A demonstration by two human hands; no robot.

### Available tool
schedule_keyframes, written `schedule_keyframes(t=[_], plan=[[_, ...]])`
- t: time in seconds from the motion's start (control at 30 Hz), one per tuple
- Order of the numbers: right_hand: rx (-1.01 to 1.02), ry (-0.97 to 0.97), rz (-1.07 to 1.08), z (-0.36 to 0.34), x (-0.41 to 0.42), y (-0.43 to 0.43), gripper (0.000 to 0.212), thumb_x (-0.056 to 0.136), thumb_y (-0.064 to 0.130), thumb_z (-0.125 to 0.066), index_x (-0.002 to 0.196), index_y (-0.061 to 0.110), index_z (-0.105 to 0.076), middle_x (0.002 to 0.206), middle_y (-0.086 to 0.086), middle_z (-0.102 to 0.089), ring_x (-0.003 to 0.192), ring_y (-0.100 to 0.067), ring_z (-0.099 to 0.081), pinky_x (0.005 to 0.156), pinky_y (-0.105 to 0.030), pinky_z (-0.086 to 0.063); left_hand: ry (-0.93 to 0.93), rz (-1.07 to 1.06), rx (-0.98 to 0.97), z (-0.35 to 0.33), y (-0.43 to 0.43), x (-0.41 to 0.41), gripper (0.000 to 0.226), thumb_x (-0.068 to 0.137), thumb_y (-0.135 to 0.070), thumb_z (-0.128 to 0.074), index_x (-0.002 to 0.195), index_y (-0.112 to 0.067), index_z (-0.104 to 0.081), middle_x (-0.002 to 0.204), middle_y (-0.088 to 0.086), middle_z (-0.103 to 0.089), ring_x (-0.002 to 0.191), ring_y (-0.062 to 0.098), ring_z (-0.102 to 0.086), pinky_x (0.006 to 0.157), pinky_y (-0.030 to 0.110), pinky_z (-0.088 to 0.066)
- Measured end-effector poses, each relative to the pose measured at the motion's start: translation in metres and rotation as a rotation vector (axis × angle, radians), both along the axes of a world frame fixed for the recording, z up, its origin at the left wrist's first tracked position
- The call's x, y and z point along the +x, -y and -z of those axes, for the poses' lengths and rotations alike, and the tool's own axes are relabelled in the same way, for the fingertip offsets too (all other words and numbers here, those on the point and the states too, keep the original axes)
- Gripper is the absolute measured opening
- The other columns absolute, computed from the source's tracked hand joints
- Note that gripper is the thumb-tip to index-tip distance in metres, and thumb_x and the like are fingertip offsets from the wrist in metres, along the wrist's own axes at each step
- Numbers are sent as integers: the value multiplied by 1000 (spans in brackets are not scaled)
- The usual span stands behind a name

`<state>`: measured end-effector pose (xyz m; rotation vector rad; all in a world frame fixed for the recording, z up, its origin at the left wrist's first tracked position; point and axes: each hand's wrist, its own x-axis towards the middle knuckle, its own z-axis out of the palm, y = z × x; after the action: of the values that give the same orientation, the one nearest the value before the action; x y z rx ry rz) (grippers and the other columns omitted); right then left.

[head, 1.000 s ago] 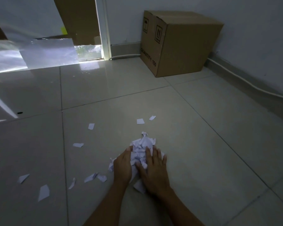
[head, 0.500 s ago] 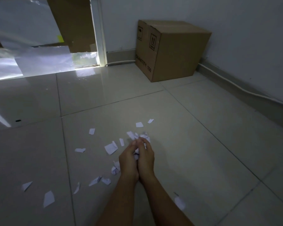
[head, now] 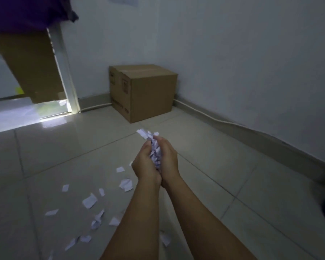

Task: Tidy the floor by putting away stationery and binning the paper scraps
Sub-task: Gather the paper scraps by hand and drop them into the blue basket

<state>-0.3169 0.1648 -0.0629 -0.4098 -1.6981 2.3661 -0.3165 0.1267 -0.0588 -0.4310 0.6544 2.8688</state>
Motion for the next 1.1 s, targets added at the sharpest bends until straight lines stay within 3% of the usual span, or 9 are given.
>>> schedule_keyframes(t=[0.2, 0.4, 0.5, 0.6, 0.8, 0.87, 0.97, 1.03, 1.1], plan=[[-59, -113, 79, -65, 24, -118, 31, 86, 28, -57, 107, 12, -72, 104, -10, -72, 91, -19, -66, 77, -29, -50, -117, 52, 1, -67, -121, 20, 17, 89, -11, -57, 80, -5, -70, 70, 4, -73, 61, 12, -71, 58, 18, -57], [-29, -293, 275, -135, 57, -301, 33, 85, 26, -60, 110, 8, -70, 113, -12, -70, 94, -19, -64, 81, -29, -49, -210, 123, -159, -138, -309, 50, 9, 81, -10, -66, 76, -4, -71, 66, 3, -71, 53, 12, -67, 53, 22, -55], [-37, -366, 425, -151, 88, -407, 45, 74, 29, -64, 111, 4, -68, 102, -10, -68, 86, -17, -61, 75, -28, -47, -263, 263, -155, -151, -418, 73, 16, 80, -14, -66, 66, -7, -70, 58, 1, -69, 47, 12, -64, 46, 16, -48], [-8, -381, 556, -149, 129, -505, 26, 79, 27, -64, 100, 11, -69, 86, -3, -64, 74, -13, -59, 66, -25, -45, -281, 416, -196, -150, -518, 107, 16, 75, -19, -69, 65, -7, -71, 67, 6, -70, 58, 19, -66, 55, 20, -50], [143, -130, 887, -118, 212, -621, 31, 81, 28, -60, 102, 6, -69, 100, -8, -70, 88, -24, -65, 73, -35, -53, -265, 789, -331, -118, -645, 175, 19, 77, -25, -66, 81, -6, -71, 78, 6, -68, 80, 28, -69, 60, 25, -49], [255, 69, 909, -106, 227, -637, 36, 84, 36, -58, 106, 8, -66, 106, -9, -69, 86, -22, -64, 73, -33, -52, -257, 925, -447, -108, -660, 186, 43, 81, -36, -61, 104, -1, -67, 90, 8, -65, 89, 27, -64, 70, 29, -47], [362, 354, 843, -92, 235, -647, 62, 93, 55, -34, 138, 14, -44, 146, -11, -43, 123, -30, -49, 103, -45, -42, -206, 1092, -495, -98, -664, 189, 84, 79, -66, -47, 135, -4, -42, 134, 8, -50, 116, 26, -50, 95, 39, -40], [422, 509, 848, -88, 235, -650, 66, 97, 52, -18, 143, 7, -34, 154, -16, -28, 137, -35, -33, 113, -50, -28, -175, 1056, -541, -93, -666, 182, 105, 70, -83, -39, 145, -11, -29, 152, 9, -31, 136, 28, -33, 112, 50, -27], [422, 595, 863, -85, 234, -651, 66, 99, 48, -16, 143, 2, -32, 153, -22, -26, 138, -38, -29, 114, -53, -24, -180, 1014, -592, -94, -666, 178, 111, 66, -90, -30, 147, -14, -25, 155, 10, -25, 142, 30, -25, 115, 55, -20]])
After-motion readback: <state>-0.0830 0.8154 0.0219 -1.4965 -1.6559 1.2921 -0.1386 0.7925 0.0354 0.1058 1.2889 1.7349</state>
